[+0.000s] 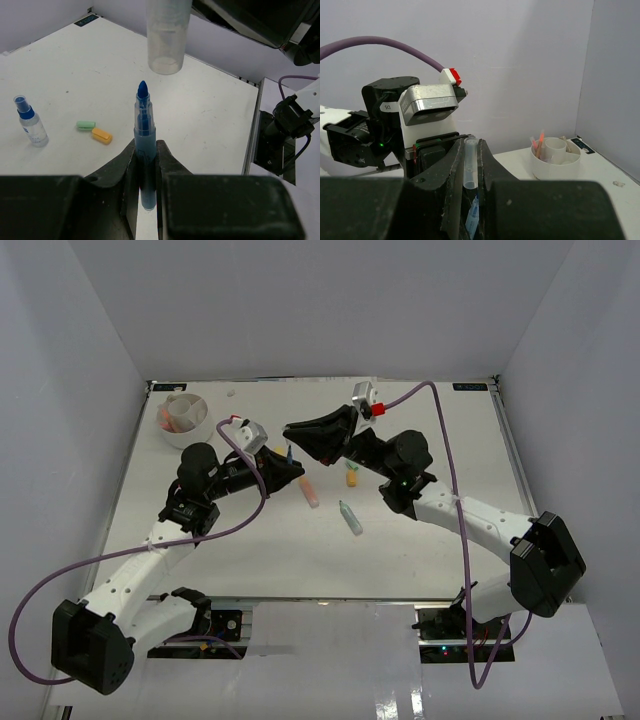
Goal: Sort the stationery into containers
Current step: Close the pen cap on the pen.
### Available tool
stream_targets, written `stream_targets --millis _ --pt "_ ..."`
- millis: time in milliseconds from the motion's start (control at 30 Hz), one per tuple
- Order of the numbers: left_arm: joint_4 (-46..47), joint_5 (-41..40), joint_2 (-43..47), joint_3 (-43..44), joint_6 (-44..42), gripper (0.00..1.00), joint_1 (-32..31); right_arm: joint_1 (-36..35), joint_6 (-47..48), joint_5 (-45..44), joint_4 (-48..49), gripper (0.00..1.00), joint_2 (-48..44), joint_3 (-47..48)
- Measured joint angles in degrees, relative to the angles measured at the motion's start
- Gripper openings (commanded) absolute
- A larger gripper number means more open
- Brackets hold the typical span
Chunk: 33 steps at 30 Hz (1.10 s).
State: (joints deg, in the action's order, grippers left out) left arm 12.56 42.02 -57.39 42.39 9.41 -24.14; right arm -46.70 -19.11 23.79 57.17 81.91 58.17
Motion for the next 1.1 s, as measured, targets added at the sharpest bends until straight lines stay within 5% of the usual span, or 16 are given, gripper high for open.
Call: stream_targets --millis 1100 --pt "1.60 -0.17 1.20 -1.64 0.11 0.00 0.02 -0.55 -1.07 0.20 2.23 0.08 1.38 -2.01"
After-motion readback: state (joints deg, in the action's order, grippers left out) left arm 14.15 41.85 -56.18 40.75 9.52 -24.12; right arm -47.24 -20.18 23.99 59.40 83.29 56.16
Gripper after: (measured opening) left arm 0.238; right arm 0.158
